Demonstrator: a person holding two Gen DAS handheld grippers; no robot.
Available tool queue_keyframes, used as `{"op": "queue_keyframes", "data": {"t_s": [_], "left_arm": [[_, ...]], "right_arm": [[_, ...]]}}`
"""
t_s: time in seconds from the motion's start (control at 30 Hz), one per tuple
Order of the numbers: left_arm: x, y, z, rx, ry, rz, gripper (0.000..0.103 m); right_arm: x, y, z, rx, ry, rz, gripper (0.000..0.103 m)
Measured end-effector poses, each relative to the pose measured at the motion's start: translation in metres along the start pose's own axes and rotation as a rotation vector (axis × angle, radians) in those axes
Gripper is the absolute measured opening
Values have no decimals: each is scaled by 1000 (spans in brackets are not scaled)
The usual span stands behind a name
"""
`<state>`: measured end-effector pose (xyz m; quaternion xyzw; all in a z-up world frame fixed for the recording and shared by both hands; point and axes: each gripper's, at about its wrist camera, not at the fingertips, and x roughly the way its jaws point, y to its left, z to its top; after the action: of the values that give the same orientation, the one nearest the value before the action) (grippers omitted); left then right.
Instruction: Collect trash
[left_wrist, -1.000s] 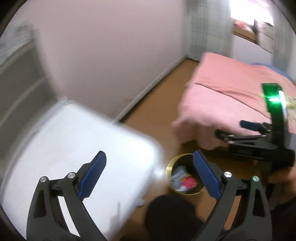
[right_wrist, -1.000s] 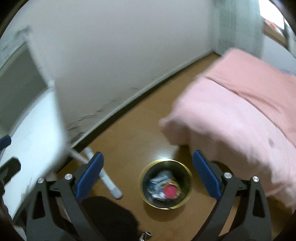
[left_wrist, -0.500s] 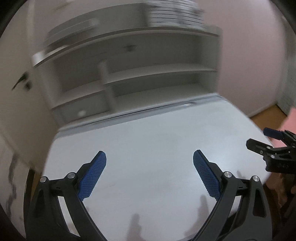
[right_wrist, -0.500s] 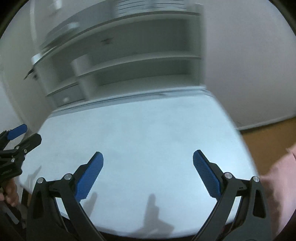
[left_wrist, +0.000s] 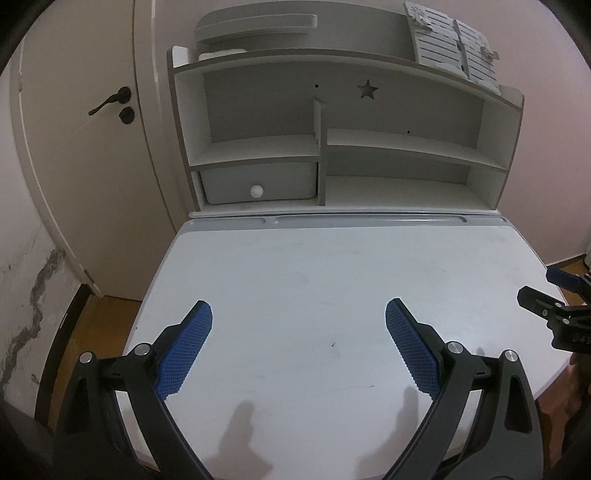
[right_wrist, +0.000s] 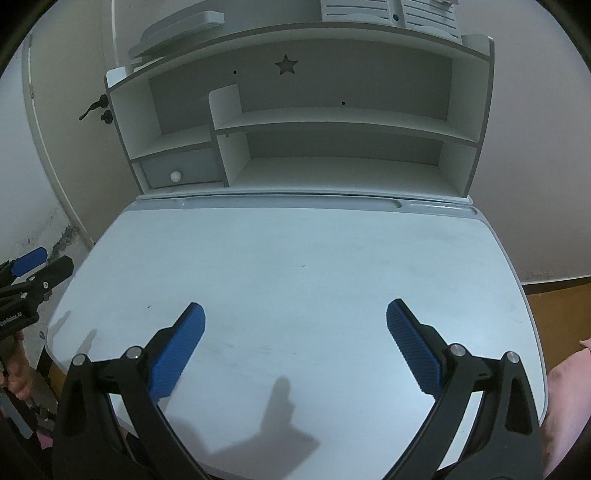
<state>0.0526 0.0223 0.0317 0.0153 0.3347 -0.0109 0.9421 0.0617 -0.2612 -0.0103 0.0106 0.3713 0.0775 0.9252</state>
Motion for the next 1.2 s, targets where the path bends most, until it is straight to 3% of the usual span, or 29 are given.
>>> {"op": "queue_keyframes", "data": {"t_s": [1.2], "left_arm": [[-4, 7, -8, -18, 12, -6, 92]], "right_arm": [[-3, 6, -5, -11, 1, 2, 96]]}}
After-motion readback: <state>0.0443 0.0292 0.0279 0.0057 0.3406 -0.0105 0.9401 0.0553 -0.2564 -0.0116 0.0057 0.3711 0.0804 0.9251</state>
